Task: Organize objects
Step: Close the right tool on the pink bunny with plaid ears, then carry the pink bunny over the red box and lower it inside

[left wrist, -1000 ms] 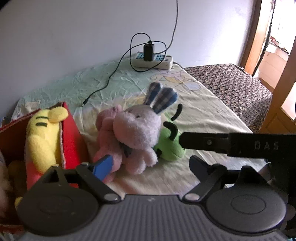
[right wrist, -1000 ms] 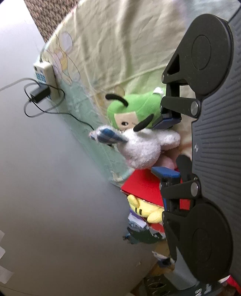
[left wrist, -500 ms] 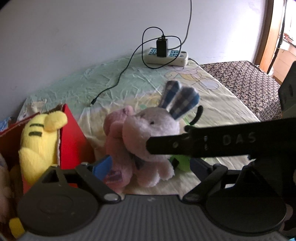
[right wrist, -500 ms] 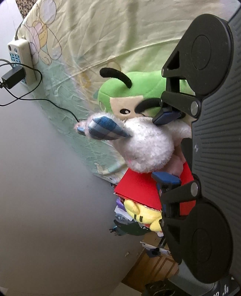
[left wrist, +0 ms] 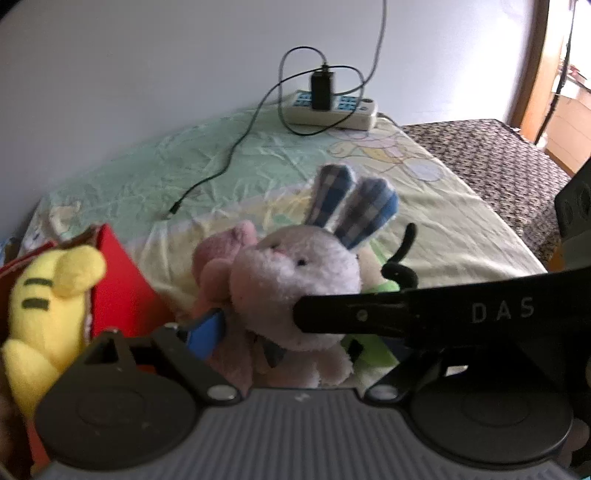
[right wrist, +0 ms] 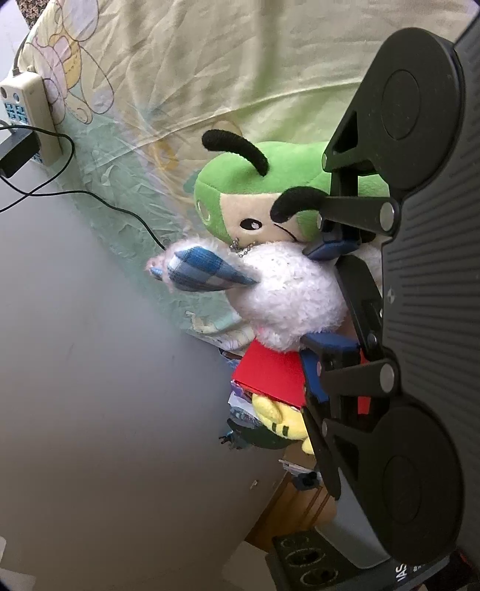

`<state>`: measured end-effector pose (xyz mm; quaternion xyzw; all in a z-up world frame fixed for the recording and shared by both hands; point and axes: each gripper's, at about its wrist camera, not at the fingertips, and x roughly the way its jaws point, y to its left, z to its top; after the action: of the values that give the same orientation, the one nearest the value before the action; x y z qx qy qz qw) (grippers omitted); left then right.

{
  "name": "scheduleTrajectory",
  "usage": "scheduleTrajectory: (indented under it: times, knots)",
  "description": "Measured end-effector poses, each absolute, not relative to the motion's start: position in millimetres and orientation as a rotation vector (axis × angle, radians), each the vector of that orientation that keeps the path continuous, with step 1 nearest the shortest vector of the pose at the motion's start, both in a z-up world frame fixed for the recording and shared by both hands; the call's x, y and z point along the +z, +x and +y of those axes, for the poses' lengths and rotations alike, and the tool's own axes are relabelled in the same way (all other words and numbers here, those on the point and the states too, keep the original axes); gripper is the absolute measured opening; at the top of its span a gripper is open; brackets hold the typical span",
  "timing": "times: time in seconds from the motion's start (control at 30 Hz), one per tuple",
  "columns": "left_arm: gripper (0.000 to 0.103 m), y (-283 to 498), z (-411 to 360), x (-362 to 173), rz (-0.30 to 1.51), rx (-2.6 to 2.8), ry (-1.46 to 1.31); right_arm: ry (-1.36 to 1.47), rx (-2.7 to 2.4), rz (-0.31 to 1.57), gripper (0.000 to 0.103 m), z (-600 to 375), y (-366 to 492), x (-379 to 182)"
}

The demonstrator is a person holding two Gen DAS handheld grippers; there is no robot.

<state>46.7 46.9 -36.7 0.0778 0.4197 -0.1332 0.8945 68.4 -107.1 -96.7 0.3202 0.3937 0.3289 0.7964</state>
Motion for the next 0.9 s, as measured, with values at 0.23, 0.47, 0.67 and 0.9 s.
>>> scheduleTrajectory:
  times: [0.23,0.47,0.67,0.9]
  knots:
    - [0.080,34.2,39.9,-32.4,0.860,-0.345,0.159,0.676,0.695,0.839,0.044,-117.9,51.4,-86.8]
    - [0.073,7.6,41.0,-20.7,0.839,-0.401,0.136,0.615,0.669,0.805,0.044,-121.4,22.5,-72.0]
    - [0.073,-19.4,41.3,-9.3,0.802,-0.446,0.145,0.558,0.653,0.752,0.044,-117.3,-4.7,-56.2]
    - [0.073,-44.9,54.9,12.4,0.738,-0.480,0.133,0.537,0.662,0.687,0.044,-103.6,-26.1,-33.9]
